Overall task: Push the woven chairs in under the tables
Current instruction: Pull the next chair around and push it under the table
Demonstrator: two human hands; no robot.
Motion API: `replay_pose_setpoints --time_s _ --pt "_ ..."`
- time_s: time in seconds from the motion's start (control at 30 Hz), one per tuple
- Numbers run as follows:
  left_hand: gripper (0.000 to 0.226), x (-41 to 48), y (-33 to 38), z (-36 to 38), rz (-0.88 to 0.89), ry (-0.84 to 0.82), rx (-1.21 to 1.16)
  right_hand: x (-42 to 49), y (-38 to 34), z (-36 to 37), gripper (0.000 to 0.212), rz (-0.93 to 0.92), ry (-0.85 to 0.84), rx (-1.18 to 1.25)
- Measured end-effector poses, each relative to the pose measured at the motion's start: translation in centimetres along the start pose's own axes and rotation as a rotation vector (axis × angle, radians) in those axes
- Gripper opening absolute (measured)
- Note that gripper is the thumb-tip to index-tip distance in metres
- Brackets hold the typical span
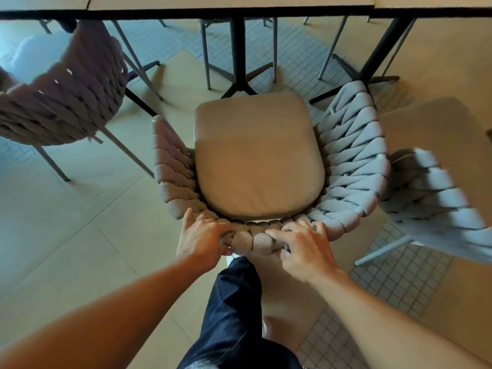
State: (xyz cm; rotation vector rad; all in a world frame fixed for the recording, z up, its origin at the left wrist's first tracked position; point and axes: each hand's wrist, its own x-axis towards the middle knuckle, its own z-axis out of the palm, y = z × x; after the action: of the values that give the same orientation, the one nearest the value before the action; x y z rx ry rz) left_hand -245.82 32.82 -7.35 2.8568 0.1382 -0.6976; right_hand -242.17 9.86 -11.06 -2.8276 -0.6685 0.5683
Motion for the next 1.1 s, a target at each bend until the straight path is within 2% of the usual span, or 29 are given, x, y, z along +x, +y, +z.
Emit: replay_pose_setpoints --time_s 0.2,0.57,1.1 --pt "0.052 6.5 -0.3 -3.9 0.058 0.0 0.021 5.7 1.4 -2.3 0.055 0.035 0.009 -0.042" --pt "0.051 15.8 0.2 -8.2 0.051 0.0 -0.006 14.8 4.6 -6.9 0.058 0.061 -0.01 -0.034" --pt "0.052 24.3 4.6 -11.6 -0.021 0.025 -0.022 23.8 12.0 -12.6 0.054 -0.069 -0.128 -0.042"
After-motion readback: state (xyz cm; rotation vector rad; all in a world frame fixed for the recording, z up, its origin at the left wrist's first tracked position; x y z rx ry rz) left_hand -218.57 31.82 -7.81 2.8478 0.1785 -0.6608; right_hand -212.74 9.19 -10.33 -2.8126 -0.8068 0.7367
